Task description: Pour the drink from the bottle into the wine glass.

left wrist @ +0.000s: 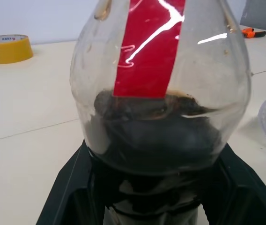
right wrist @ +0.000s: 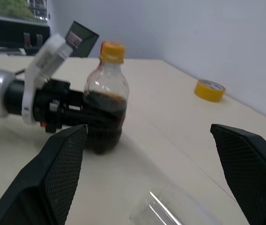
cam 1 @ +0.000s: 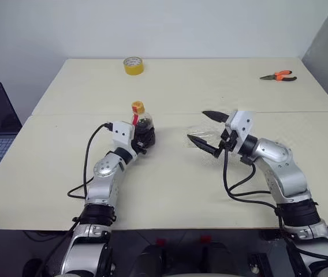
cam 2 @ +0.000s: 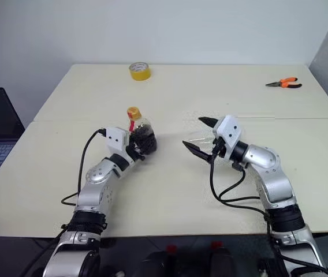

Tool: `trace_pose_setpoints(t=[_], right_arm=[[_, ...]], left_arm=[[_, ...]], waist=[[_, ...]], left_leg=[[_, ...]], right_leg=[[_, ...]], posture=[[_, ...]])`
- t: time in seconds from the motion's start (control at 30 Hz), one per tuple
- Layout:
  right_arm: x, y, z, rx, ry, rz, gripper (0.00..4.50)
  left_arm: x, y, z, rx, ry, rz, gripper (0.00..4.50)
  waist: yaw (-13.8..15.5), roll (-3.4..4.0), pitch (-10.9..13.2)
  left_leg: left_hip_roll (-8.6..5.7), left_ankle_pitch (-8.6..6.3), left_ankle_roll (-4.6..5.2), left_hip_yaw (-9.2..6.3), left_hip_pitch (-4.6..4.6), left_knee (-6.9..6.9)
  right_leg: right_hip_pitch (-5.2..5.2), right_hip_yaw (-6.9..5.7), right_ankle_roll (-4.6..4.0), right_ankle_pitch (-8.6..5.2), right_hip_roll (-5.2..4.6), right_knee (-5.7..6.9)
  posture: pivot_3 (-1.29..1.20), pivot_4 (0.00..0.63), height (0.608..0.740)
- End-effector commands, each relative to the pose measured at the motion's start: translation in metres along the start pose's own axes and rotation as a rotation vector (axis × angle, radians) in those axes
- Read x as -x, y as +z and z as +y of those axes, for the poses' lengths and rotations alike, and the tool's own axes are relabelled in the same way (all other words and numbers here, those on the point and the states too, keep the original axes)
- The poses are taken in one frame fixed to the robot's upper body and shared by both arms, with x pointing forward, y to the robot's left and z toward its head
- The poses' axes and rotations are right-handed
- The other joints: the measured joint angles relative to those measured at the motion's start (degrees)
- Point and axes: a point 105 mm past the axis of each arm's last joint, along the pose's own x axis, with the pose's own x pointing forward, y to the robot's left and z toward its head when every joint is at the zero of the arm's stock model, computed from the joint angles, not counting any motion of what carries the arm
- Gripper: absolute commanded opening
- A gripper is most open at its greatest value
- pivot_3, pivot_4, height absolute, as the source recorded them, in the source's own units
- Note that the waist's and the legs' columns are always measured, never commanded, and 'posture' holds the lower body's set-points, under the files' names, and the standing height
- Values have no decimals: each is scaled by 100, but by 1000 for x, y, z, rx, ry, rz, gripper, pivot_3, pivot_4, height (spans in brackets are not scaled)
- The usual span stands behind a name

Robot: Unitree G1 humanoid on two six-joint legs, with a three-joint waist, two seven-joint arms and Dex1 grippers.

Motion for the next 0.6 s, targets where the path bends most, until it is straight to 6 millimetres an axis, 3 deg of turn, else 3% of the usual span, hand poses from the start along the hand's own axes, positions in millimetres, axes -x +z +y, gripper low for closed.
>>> trace_pose_setpoints(t=[0.03, 0.1, 0.3, 0.6], right_arm=[[-13, 45, 1, 3, 30, -99, 4500], [-26, 54, -1, -18, 7, -81, 4500], [-51, 55, 6, -33, -15, 29, 4500], [-61, 44, 17, -111, -16, 121, 4500]], left_arm=[[-2, 17, -18, -18, -41, -45, 2173], [-2, 24, -30, -23, -51, -54, 2157], [6, 34, -57, -23, -70, -71, 2076], [14, 31, -83, -29, -70, -65, 2066]], waist=[[2, 0, 0], [5, 0, 0], [6, 0, 0], [5, 0, 0]], left_leg=[[0, 0, 0, -2, 0, 0], [0, 0, 0, -5, -3, -1], [-4, 0, 0, -2, -12, 2], [-3, 0, 0, 0, -14, 1]], right_leg=[[-2, -2, 0, 0, 0, 1], [-5, -3, 0, 0, 0, 0], [-14, 0, -1, 1, -6, 4], [-17, 0, -1, 1, -5, 6]], posture=[[0, 150, 740], [0, 150, 740], [0, 150, 740], [0, 150, 740]])
